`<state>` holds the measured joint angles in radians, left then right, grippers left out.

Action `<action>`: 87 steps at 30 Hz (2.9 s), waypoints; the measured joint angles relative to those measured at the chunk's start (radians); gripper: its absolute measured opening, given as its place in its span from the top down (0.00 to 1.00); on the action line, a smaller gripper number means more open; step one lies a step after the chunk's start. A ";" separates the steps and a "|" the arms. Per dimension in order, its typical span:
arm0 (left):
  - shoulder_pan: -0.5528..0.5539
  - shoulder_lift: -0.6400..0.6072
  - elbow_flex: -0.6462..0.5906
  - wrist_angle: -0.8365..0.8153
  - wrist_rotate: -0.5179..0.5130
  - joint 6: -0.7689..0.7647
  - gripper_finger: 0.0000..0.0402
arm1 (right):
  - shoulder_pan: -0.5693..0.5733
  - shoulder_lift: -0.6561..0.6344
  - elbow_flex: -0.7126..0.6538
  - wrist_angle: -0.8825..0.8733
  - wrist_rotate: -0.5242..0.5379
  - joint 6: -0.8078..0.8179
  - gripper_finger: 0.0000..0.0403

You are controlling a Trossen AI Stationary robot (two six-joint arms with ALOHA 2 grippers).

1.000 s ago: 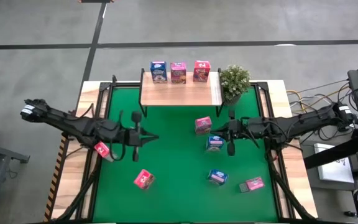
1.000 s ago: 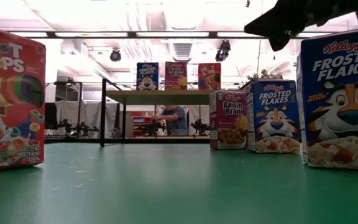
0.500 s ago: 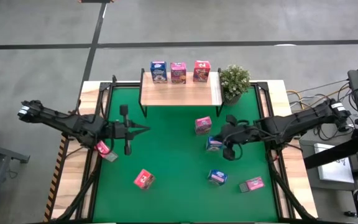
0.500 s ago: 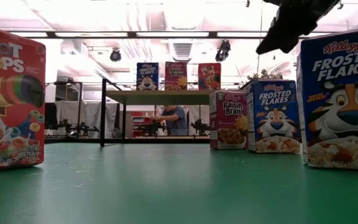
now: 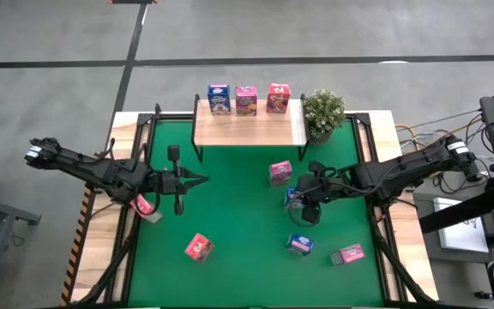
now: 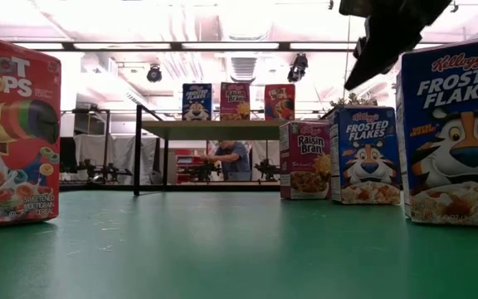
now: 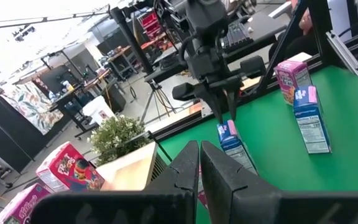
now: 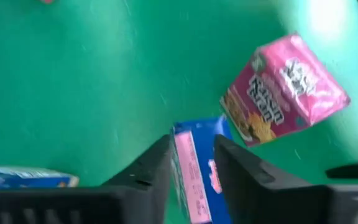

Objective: Stack cereal on shelf
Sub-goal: Put the top blue cereal box on the shelf aligned with the blue cereal box

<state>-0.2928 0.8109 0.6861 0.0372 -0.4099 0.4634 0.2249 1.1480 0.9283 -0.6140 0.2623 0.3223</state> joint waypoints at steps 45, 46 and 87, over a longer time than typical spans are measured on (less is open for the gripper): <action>0.000 -0.005 0.032 -0.013 -0.043 0.086 1.00 | -0.012 0.051 0.052 -0.160 -0.010 0.044 0.59; 0.000 -0.009 0.032 -0.022 -0.065 0.087 1.00 | -0.013 0.051 0.077 -0.189 -0.010 0.044 0.59; 0.002 -0.052 0.011 -0.099 -0.130 0.093 1.00 | -0.596 0.723 1.171 -0.280 -0.319 -0.616 0.58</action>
<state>-0.2909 0.7593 0.6968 -0.0616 -0.5400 0.5564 -0.3711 1.8715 2.0995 -0.8937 -0.0569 -0.2941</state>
